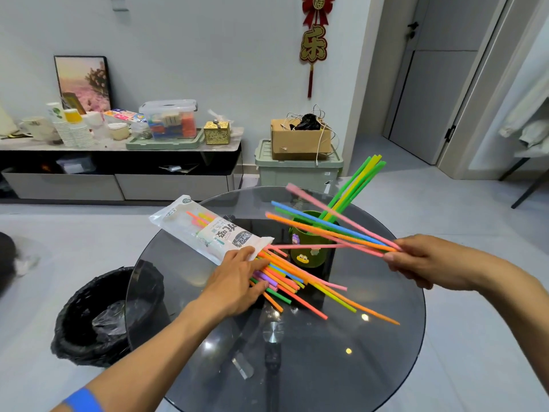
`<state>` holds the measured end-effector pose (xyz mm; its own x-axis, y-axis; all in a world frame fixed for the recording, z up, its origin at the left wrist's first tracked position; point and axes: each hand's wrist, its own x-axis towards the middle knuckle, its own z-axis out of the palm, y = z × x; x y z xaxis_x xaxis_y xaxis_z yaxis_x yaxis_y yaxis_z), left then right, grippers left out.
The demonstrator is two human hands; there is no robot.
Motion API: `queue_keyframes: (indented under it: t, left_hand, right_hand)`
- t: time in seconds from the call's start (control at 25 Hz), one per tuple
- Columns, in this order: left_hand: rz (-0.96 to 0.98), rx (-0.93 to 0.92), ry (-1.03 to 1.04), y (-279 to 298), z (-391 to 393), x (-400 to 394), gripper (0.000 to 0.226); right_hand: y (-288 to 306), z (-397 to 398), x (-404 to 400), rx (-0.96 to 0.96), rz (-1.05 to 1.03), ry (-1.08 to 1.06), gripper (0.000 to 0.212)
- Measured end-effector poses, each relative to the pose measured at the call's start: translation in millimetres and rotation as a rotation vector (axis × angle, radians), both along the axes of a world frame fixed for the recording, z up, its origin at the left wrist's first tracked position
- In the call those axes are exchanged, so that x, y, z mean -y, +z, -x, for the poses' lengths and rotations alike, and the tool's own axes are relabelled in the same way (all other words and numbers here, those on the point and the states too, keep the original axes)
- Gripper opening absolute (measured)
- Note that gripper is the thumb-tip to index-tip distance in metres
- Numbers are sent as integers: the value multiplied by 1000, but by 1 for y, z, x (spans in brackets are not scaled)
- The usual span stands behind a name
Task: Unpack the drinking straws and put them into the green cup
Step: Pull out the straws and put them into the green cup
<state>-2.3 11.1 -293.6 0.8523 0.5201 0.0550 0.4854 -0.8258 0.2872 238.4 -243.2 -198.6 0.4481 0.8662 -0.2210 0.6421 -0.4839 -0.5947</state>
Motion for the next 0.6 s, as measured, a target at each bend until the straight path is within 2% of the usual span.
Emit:
queue_keyframes:
  t: [0.12,0.2,0.24,0.28,0.36,0.4,0.44,0.48,0.52,0.56,0.6]
  left_hand:
    - [40,-25,24,5,2,4,55]
    - [43,113,67,20,3,9,43]
    - [-40,253,72,30,3,12,31]
    - [-210,364,25,42,4,14,25]
    - [-578,532,-201,66,6,24,27]
    - [-702,516,-297,71,6,30,31]
    - [-755,415,-302,75,6,36,43]
    - [-735,302,-269,75,6,43,51]
    - [-648,219,-210,74,7,49,48]
    - [-518,197,-122,73,9,52,36]
    - [-360,303,-22,75,10,51,19]
  right_hand:
    - [0,6,-3,-34,-127,27,29]
    - [-5,20,-15,-22,-196,47,29]
    - [-8,27,-20,-6,-195,54,29]
    - [-9,34,-26,16,-176,63,28]
    - [-6,47,-34,82,-117,117,27]
    - [-2,55,-38,125,-85,175,26]
    - [2,63,-42,156,-62,253,26]
    - [6,72,-46,158,-57,334,26]
    - [10,80,-50,128,-84,397,26]
    - [14,88,-53,66,-153,421,27]
    - [19,95,-56,-16,-268,390,29]
